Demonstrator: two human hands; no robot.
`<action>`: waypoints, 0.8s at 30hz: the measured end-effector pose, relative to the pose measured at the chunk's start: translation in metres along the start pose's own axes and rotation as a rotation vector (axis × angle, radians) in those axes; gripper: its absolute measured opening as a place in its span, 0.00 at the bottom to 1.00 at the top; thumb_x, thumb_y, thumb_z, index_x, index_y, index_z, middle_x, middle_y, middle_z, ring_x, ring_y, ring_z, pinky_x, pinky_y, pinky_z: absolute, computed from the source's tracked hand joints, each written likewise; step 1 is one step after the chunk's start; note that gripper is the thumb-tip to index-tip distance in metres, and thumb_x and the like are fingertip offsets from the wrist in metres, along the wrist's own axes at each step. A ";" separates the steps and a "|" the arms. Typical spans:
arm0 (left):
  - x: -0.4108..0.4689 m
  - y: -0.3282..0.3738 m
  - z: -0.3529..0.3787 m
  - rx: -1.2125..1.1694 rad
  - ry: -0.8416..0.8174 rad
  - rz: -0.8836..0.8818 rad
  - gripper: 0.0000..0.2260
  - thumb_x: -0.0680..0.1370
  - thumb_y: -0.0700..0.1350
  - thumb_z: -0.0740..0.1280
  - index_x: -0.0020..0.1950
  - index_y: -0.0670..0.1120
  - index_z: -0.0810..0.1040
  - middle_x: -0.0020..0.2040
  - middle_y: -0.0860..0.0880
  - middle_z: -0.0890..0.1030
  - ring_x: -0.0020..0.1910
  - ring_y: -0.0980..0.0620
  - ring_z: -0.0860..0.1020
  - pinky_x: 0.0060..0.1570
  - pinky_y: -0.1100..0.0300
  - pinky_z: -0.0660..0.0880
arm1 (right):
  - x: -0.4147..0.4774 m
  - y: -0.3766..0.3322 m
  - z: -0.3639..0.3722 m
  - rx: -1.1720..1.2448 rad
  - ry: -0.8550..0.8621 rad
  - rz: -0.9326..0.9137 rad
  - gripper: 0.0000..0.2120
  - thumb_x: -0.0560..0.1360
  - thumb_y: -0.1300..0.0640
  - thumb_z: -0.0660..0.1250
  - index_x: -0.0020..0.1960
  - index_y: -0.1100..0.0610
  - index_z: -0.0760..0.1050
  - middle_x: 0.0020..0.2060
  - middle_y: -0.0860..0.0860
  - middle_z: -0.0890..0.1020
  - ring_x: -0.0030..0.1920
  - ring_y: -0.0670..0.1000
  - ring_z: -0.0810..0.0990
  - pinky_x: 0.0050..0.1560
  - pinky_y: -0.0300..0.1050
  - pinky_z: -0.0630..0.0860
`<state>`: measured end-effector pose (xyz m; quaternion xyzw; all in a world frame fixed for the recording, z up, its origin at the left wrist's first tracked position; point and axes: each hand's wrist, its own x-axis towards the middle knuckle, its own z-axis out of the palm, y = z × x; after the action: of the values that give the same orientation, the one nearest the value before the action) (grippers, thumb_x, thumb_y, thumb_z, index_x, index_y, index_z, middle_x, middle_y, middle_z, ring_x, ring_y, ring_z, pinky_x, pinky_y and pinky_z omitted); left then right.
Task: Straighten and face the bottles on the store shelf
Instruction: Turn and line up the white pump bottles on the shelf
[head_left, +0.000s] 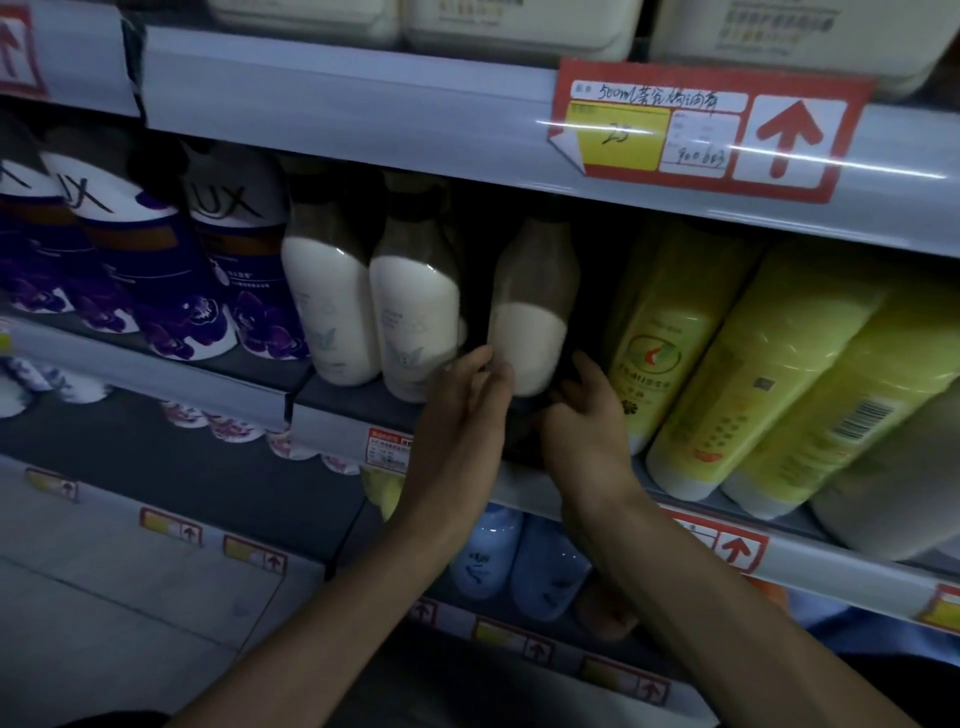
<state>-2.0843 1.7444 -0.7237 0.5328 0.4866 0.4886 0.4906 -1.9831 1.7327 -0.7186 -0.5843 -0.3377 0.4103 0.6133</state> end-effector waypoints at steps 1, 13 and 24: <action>0.000 -0.001 0.000 0.017 -0.006 0.011 0.19 0.83 0.55 0.65 0.74 0.57 0.75 0.62 0.65 0.78 0.57 0.76 0.75 0.59 0.72 0.72 | -0.002 -0.002 0.000 0.002 -0.001 0.007 0.29 0.74 0.77 0.60 0.61 0.46 0.72 0.52 0.43 0.83 0.58 0.48 0.83 0.66 0.60 0.79; 0.001 0.004 0.013 0.002 -0.008 0.023 0.23 0.82 0.45 0.63 0.79 0.54 0.69 0.65 0.64 0.76 0.53 0.83 0.71 0.47 0.82 0.68 | -0.006 -0.001 -0.001 -0.056 -0.056 -0.065 0.31 0.66 0.67 0.63 0.64 0.44 0.76 0.57 0.49 0.86 0.60 0.51 0.85 0.64 0.57 0.81; 0.005 0.011 0.003 0.076 -0.061 -0.066 0.18 0.80 0.36 0.64 0.64 0.57 0.74 0.55 0.62 0.79 0.49 0.77 0.76 0.47 0.75 0.72 | -0.006 0.006 -0.003 -0.117 -0.087 -0.027 0.32 0.71 0.72 0.63 0.68 0.46 0.67 0.61 0.51 0.81 0.65 0.57 0.81 0.60 0.53 0.81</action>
<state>-2.0804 1.7489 -0.7128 0.5492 0.5072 0.4367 0.5004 -1.9838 1.7261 -0.7249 -0.5961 -0.3953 0.4068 0.5683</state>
